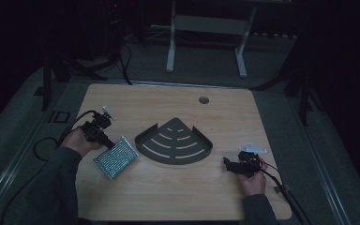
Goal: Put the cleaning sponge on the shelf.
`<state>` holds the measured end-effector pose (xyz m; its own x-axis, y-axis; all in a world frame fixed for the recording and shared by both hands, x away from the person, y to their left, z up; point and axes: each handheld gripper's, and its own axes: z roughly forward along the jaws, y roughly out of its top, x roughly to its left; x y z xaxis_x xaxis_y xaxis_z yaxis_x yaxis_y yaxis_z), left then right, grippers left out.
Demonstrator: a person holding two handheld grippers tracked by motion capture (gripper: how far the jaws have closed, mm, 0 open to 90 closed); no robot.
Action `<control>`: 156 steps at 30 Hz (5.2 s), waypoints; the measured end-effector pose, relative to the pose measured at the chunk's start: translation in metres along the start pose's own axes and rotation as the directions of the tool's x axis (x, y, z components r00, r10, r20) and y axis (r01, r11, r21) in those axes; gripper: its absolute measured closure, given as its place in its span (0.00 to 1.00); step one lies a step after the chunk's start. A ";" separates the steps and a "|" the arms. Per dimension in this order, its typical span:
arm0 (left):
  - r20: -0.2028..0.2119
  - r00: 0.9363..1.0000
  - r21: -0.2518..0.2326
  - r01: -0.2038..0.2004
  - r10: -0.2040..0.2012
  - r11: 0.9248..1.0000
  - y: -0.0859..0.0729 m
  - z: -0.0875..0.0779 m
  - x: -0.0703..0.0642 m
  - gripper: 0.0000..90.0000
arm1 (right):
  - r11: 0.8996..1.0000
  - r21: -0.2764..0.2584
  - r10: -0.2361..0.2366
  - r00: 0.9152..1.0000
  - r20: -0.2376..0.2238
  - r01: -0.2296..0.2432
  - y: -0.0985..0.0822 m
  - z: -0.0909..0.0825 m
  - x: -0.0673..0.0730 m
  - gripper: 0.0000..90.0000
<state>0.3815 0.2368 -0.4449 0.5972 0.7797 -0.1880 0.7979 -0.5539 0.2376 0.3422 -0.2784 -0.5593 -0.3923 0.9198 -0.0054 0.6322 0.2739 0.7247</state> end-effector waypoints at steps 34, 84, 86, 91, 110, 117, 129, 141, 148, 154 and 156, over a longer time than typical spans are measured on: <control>-0.015 0.999 -0.058 -0.041 0.040 0.997 0.027 -0.027 -0.011 1.00 | 1.000 -0.001 -0.001 1.000 0.000 0.001 0.000 0.000 0.000 0.18; -0.057 0.994 -0.042 -0.098 0.096 0.994 0.088 -0.022 -0.037 1.00 | 1.000 0.000 -0.001 1.000 0.000 0.001 0.000 0.000 0.000 0.18; -0.061 0.993 -0.034 -0.107 0.105 0.994 0.091 -0.022 -0.039 1.00 | 1.000 0.000 0.000 1.000 0.000 0.000 0.000 0.000 0.000 0.18; -0.074 0.991 -0.038 -0.114 0.111 0.993 0.098 -0.020 -0.045 1.00 | 1.000 0.000 0.000 1.000 -0.001 0.000 0.000 0.000 0.000 0.18; -0.075 0.991 -0.035 -0.111 0.109 0.993 0.113 -0.005 -0.048 1.00 | 1.000 0.000 0.000 1.000 -0.003 0.000 0.000 0.000 0.000 0.18; -0.073 0.991 -0.032 -0.110 0.108 0.993 0.117 0.000 -0.047 1.00 | 1.000 -0.001 -0.001 1.000 -0.003 0.001 0.000 0.000 0.000 0.18; -0.065 0.993 -0.040 -0.097 0.094 0.995 0.124 0.008 -0.045 1.00 | 1.000 -0.001 -0.001 1.000 -0.003 0.001 0.000 0.000 0.000 0.18; -0.072 0.994 -0.049 -0.085 0.081 0.995 0.129 0.009 -0.044 1.00 | 1.000 -0.001 -0.002 1.000 -0.004 0.002 0.000 0.000 0.000 0.18; -0.090 0.993 -0.040 -0.083 0.079 0.996 0.134 0.012 -0.045 1.00 | 1.000 -0.001 -0.002 1.000 -0.004 0.002 0.000 0.001 0.000 0.18; -0.096 0.992 -0.050 -0.086 0.081 0.995 0.141 0.012 -0.047 1.00 | 1.000 -0.002 -0.003 1.000 -0.004 0.003 0.000 0.001 0.000 0.18; -0.100 0.991 -0.049 -0.090 0.085 0.995 0.143 0.014 -0.047 1.00 | 1.000 -0.002 -0.003 1.000 -0.004 0.003 0.000 0.001 0.000 0.18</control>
<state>0.4680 0.1168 -0.4151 0.6517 0.7552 -0.0706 0.7360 -0.6071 0.2996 0.3430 -0.2785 -0.5594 -0.3967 0.9179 -0.0044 0.6301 0.2758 0.7259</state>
